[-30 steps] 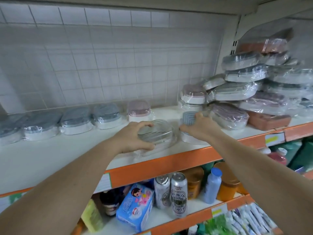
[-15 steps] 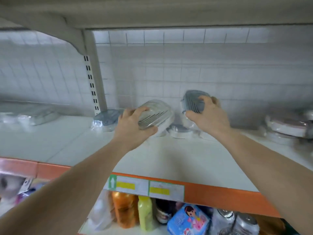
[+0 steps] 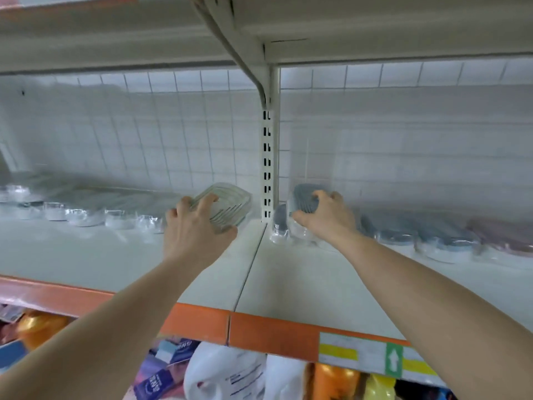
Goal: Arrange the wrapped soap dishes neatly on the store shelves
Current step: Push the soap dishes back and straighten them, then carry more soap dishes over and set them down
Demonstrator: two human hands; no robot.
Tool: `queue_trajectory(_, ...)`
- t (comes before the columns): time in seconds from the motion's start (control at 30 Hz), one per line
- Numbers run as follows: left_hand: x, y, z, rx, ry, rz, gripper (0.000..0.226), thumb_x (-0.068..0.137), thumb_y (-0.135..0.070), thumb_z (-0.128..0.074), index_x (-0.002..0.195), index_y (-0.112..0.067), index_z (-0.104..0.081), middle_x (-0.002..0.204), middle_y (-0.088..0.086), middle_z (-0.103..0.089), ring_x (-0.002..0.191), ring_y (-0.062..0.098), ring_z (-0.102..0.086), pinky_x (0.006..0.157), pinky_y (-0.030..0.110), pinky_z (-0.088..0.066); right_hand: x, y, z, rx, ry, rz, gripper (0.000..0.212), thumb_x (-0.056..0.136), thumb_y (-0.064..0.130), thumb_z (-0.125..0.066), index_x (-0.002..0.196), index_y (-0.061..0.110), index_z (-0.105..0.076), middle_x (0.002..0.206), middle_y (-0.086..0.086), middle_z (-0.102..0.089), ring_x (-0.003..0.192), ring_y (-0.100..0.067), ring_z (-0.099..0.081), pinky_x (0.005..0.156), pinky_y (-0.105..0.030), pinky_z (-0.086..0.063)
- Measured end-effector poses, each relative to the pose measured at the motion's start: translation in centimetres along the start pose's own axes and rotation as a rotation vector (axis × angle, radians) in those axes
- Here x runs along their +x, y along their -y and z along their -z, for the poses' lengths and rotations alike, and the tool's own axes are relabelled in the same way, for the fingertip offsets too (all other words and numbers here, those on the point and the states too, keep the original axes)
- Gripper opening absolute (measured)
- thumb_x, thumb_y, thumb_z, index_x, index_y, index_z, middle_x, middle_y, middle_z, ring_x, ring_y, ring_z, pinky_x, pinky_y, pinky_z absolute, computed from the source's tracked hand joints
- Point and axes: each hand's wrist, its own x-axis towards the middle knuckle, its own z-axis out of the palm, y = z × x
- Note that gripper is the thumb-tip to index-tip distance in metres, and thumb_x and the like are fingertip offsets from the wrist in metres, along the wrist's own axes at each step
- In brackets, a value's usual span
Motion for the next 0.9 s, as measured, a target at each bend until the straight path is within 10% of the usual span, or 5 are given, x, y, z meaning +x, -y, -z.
queue_trajectory(0.5, 2.8, 4.9, -0.7, -0.019, 0.074, 0.014, 0.068, 0.079, -0.047, -0.061, 0.14, -0.034, -0.033, 0.143, 0.006, -0.028, 0.127, 0.031, -0.027, 0.102, 0.037, -0.032, 5.3, 4.0, -4.5, -0.465, 0.172, -0.143, 0.085, 0.086, 0.074, -0.023, 0.15, 0.019, -0.015, 0.156, -0.017, -0.005, 0.14, -0.038, -0.015, 0.109, -0.052, -0.023)
queue_trajectory(0.63, 2.8, 6.2, 0.3, -0.088, 0.103, -0.02, 0.072, 0.077, -0.042, -0.066, 0.14, -0.03, -0.033, 0.142, 0.005, -0.03, 0.127, 0.028, -0.028, 0.102, 0.032, -0.03, 3.9, 7.7, -3.4, -0.443, 0.082, 0.25, 0.074, 0.089, 0.061, -0.041, 0.148, 0.022, -0.017, 0.157, -0.007, -0.008, 0.144, -0.026, -0.007, 0.11, -0.051, -0.019)
queue_trajectory(0.77, 3.4, 8.8, 2.8, -0.195, 0.164, -0.118, 0.081, 0.067, -0.027, -0.076, 0.136, -0.027, -0.034, 0.136, 0.001, -0.034, 0.124, 0.023, -0.034, 0.092, 0.023, -0.03, 1.5, 13.5, -3.9, -0.318, 0.422, 0.64, 0.1, 0.075, 0.024, -0.073, 0.15, 0.026, -0.007, 0.157, 0.009, -0.003, 0.143, -0.008, -0.01, 0.103, -0.017, -0.019)
queue_trajectory(0.9, 4.2, 13.3, 6.5, -0.278, 0.202, -0.207, 0.081, 0.064, -0.015, -0.079, 0.131, -0.026, -0.036, 0.125, -0.001, -0.04, 0.11, 0.019, -0.042, 0.082, 0.021, -0.033, 0.6, 18.8, -6.4, -0.273, 0.565, 0.727, 0.107, 0.066, 0.014, -0.078, 0.149, 0.028, -0.011, 0.151, 0.012, -0.015, 0.137, -0.006, -0.021, 0.097, -0.012, -0.026)
